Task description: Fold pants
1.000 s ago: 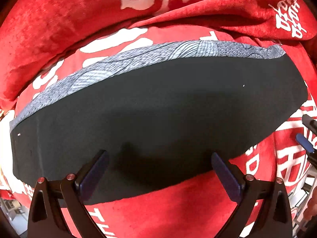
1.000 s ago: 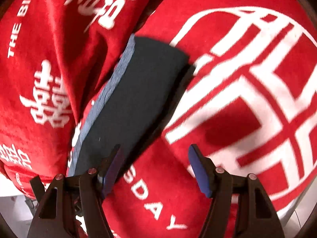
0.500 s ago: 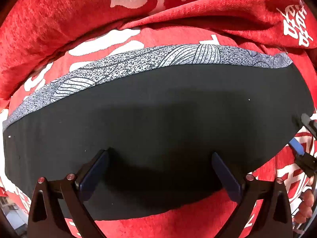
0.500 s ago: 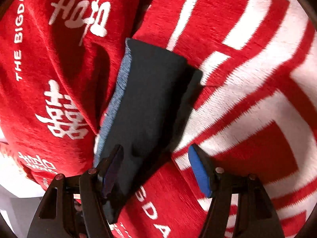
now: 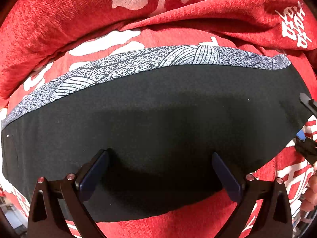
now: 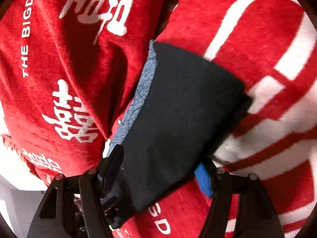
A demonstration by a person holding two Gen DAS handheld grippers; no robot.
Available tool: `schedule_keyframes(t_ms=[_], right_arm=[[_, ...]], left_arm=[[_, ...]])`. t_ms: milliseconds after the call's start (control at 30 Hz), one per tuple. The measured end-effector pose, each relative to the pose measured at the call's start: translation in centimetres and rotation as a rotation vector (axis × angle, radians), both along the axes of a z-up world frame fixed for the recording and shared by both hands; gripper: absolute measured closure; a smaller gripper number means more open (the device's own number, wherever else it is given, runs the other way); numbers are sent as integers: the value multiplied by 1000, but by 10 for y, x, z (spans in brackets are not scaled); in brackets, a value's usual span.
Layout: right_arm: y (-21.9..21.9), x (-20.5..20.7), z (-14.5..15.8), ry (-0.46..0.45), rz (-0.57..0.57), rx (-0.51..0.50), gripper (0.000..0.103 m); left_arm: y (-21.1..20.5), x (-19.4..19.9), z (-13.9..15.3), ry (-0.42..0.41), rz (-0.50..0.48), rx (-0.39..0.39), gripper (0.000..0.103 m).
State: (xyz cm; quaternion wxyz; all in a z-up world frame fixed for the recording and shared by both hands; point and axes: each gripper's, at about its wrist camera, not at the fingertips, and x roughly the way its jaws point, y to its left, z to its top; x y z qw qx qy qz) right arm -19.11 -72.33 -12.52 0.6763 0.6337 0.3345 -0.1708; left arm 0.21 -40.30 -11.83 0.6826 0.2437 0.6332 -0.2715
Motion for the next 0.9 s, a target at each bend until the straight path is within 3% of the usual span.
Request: schedule_keyframes(t_ms=[67, 100, 133, 667, 833, 900], right_arm=[[-5, -4, -2, 22, -14, 25, 56], [-7, -7, -4, 38, -22, 34, 78], [-8, -11, -4, 24, -32, 48, 85], [-8, -17, -16, 36, -26, 72, 76], [-6, 4, -15, 24, 19, 40, 61], [-7, 15, -18, 30, 26, 22, 60]], left_arm=[[3, 6, -3, 1, 1, 1, 0], [3, 7, -4, 1, 3, 2, 0], [3, 6, -4, 2, 3, 4, 0], [-13, 22, -7, 14, -2, 24, 0], [-17, 22, -8, 6, -6, 20, 0], [-19, 22, -10, 7, -9, 18, 0]])
